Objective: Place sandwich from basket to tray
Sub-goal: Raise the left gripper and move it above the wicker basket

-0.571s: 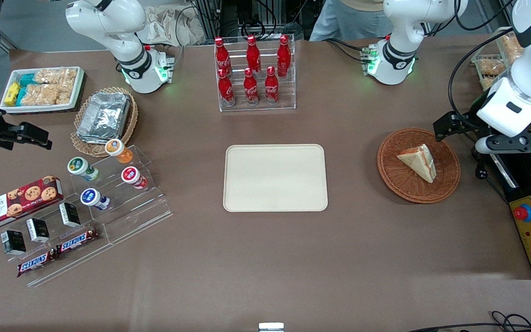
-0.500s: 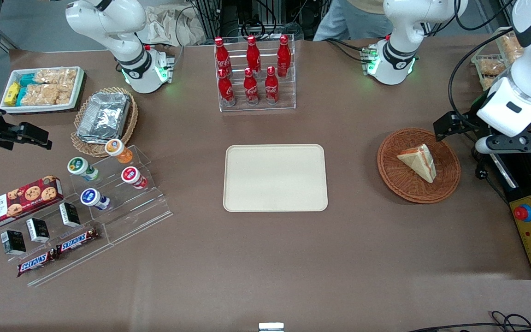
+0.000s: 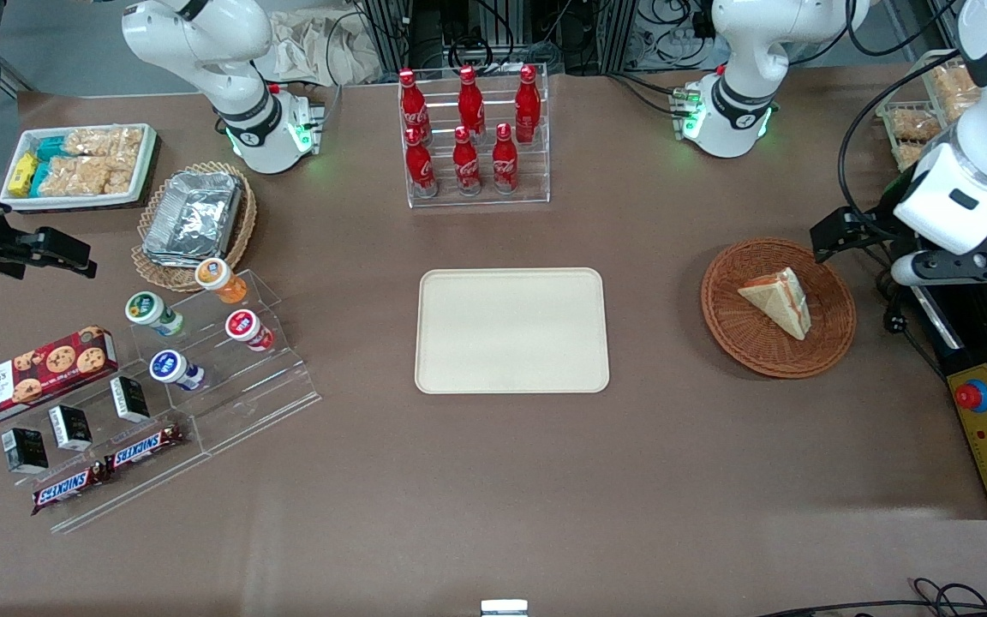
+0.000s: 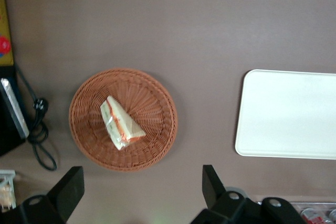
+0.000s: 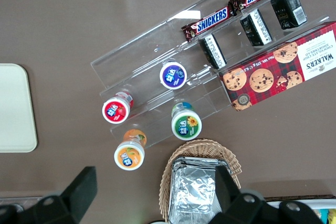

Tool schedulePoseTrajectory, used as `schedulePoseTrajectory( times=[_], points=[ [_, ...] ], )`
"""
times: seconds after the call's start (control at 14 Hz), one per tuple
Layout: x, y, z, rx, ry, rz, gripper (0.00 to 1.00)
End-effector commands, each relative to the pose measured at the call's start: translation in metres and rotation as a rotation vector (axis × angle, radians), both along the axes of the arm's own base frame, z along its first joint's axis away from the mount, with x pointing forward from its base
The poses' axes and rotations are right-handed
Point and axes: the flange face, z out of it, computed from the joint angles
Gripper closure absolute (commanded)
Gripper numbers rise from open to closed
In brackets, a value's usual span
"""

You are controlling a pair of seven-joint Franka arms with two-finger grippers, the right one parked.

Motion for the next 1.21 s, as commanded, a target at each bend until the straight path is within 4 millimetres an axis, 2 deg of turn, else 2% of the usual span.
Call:
schedulePoseTrajectory(
  times=[0.0, 0.36, 0.5, 0.57, 0.71, 0.86, 0.93, 1.14],
  points=[
    [-0.012, 0.030, 0.016, -0.025, 0.008, 0.161, 0.00],
    [-0.054, 0.038, 0.025, 0.010, 0.078, 0.425, 0.00],
    [-0.070, 0.042, 0.019, 0.027, 0.087, 0.558, 0.00],
    [-0.078, 0.055, 0.014, 0.026, 0.084, 0.611, 0.00],
    [-0.099, 0.065, 0.007, 0.003, 0.037, 0.651, 0.00],
    [-0.123, 0.079, -0.008, -0.016, -0.015, 0.726, 0.00],
    [-0.128, 0.080, -0.015, -0.018, -0.024, 0.742, 0.00],
    [-0.123, 0.076, -0.025, 0.006, -0.027, 0.819, 0.00]
  ],
)
